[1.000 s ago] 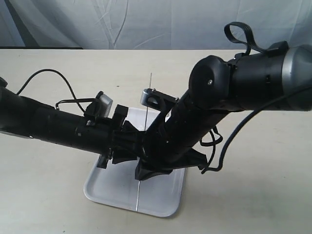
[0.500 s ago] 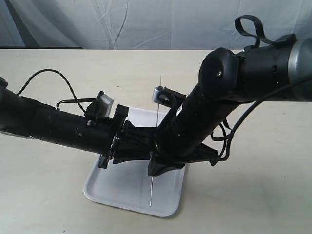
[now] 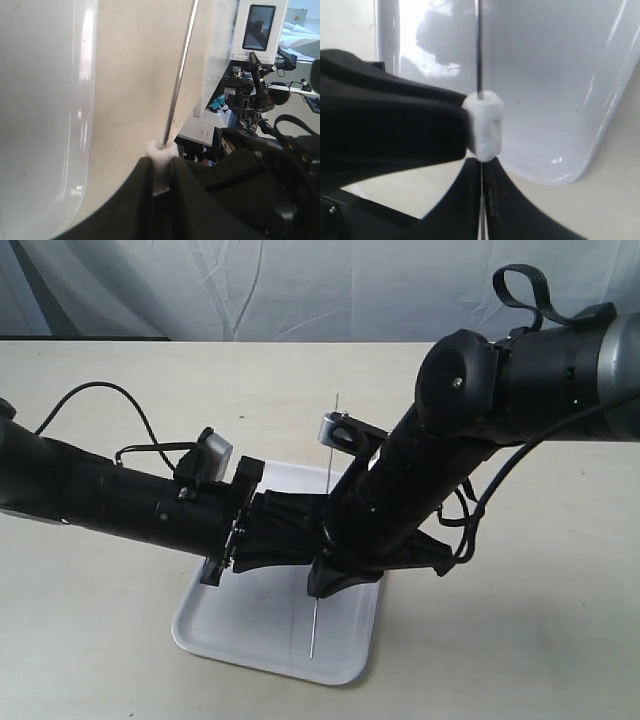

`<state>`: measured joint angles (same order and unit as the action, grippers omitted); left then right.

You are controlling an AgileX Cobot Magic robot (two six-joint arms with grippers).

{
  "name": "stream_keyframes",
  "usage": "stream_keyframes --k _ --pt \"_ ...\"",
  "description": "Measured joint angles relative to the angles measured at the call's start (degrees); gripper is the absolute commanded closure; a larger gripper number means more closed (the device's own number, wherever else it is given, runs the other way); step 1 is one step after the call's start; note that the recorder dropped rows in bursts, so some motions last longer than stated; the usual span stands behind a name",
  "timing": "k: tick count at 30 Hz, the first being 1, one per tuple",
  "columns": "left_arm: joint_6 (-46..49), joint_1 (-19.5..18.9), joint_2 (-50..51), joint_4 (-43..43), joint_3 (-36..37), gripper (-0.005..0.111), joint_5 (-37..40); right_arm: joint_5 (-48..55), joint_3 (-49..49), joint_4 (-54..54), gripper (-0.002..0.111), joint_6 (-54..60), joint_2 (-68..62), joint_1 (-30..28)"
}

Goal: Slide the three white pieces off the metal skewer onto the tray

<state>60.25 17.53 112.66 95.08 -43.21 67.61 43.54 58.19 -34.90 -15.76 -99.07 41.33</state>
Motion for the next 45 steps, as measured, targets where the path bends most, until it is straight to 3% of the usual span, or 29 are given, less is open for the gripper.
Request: stream_keyframes --k 19,22,25,37,45 --pt "1.42 0.00 0.00 2.40 0.02 0.090 -4.93 6.87 0.00 -2.07 0.109 0.35 2.19 2.55" --pt "1.42 0.00 0.00 2.40 0.02 0.080 -4.27 7.95 0.00 7.20 0.109 -5.05 2.32 2.64" --pt "1.42 0.00 0.00 2.40 0.02 0.079 -4.14 10.28 0.00 13.51 0.109 -9.84 2.32 2.64" --pt "1.42 0.00 0.00 1.91 0.02 0.079 0.65 3.55 0.00 4.23 0.109 -3.03 2.32 2.64" --pt "1.42 0.00 0.00 1.91 0.02 0.095 0.86 3.03 0.00 -0.24 0.109 0.29 2.32 2.64"
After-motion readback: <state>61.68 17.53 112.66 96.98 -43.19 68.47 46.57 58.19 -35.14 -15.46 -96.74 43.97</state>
